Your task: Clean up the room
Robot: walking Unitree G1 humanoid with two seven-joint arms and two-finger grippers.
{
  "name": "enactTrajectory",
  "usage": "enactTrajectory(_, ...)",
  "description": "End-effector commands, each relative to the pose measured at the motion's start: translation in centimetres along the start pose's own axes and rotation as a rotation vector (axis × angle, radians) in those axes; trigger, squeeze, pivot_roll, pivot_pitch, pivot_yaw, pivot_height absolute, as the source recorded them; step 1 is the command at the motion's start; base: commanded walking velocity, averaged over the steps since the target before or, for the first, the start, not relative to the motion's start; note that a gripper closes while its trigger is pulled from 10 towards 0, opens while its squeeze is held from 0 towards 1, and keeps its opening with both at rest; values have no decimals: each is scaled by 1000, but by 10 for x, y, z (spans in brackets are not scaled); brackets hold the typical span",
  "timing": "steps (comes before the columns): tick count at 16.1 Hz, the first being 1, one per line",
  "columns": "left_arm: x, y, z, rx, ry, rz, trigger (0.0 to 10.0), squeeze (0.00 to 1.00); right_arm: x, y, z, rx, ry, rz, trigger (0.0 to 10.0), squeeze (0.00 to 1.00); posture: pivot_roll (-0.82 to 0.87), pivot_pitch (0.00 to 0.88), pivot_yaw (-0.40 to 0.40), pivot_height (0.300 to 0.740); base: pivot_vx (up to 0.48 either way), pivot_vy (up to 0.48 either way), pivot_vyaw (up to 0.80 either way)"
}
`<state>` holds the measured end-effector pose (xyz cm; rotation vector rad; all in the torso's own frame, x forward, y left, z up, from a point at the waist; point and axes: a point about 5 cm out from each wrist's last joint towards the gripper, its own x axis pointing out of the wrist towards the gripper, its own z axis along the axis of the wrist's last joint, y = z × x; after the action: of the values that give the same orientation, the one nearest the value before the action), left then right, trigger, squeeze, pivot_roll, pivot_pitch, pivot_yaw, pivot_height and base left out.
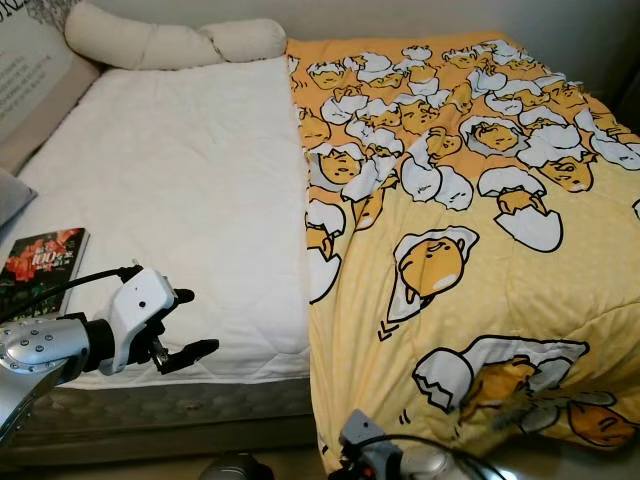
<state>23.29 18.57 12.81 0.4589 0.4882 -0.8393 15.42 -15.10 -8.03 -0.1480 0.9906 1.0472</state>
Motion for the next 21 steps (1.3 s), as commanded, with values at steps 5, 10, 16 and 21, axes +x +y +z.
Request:
enactTrajectory(5, 2, 8, 3, 9, -4, 24, 10000, 0, -9, -18, 13, 91, -144, -159, 10000, 1000, 191, 0, 75, 740, 0, 0, 0)
enactTrajectory(10, 16, 11, -8, -109, -59, 160, 10000, 0, -28, -39, 39, 189, -458, -347, 10000, 1000, 106, 0, 38, 740, 0, 0, 0)
enactTrajectory(16, 19, 24, 0, -298, -289, 526, 10000, 0, -136, -62, 100, 286, -956, -914, 10000, 1000, 1, 0, 38, 740, 0, 0, 0)
enactTrajectory(21, 19, 26, 1, -334, -306, 574, 10000, 0, -146, -57, 121, 286, -1038, -955, 10000, 1000, -3, 0, 22, 740, 0, -480, 0)
